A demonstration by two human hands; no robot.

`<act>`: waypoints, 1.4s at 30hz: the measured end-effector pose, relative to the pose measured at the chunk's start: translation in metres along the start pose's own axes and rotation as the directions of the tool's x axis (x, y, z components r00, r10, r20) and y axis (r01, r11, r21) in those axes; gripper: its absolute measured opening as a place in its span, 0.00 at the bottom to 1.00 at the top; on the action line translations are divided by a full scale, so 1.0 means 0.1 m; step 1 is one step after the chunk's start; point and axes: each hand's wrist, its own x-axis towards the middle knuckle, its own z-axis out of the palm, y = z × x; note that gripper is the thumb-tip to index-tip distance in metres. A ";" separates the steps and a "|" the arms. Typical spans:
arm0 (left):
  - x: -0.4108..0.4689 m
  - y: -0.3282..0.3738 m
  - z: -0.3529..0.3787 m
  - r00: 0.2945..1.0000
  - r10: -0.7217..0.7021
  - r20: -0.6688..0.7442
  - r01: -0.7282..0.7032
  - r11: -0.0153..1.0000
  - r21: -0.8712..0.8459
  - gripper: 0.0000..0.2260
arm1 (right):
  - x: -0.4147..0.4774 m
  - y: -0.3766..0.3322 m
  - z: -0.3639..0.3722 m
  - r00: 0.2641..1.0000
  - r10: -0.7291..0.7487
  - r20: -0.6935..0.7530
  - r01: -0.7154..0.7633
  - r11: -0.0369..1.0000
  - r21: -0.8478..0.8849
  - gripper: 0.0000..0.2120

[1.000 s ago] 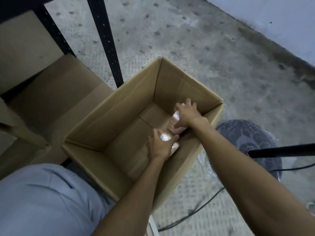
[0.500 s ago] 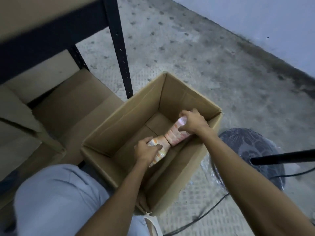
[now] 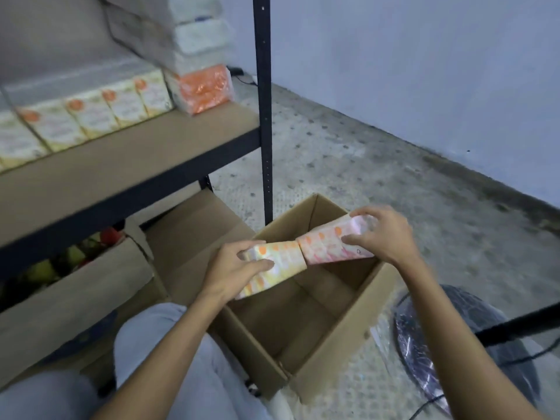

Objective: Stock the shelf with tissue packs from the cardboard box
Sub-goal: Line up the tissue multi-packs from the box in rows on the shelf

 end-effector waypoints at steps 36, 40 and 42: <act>-2.02 0.48 -3.64 0.676 0.605 -0.421 -0.543 0.795 0.270 0.22 | 0.63 -2.64 -0.59 0.826 -0.564 0.005 0.209 0.313 0.926 0.34; -1.89 0.41 -3.76 0.687 0.581 -0.437 -0.520 0.813 0.262 0.22 | 0.78 -2.82 -0.31 0.792 -0.603 0.093 0.136 0.323 0.937 0.32; -1.82 0.37 -3.85 0.712 0.557 -0.429 -0.493 0.830 0.261 0.23 | 0.86 -2.88 -0.16 0.768 -0.624 0.143 0.087 0.322 0.943 0.31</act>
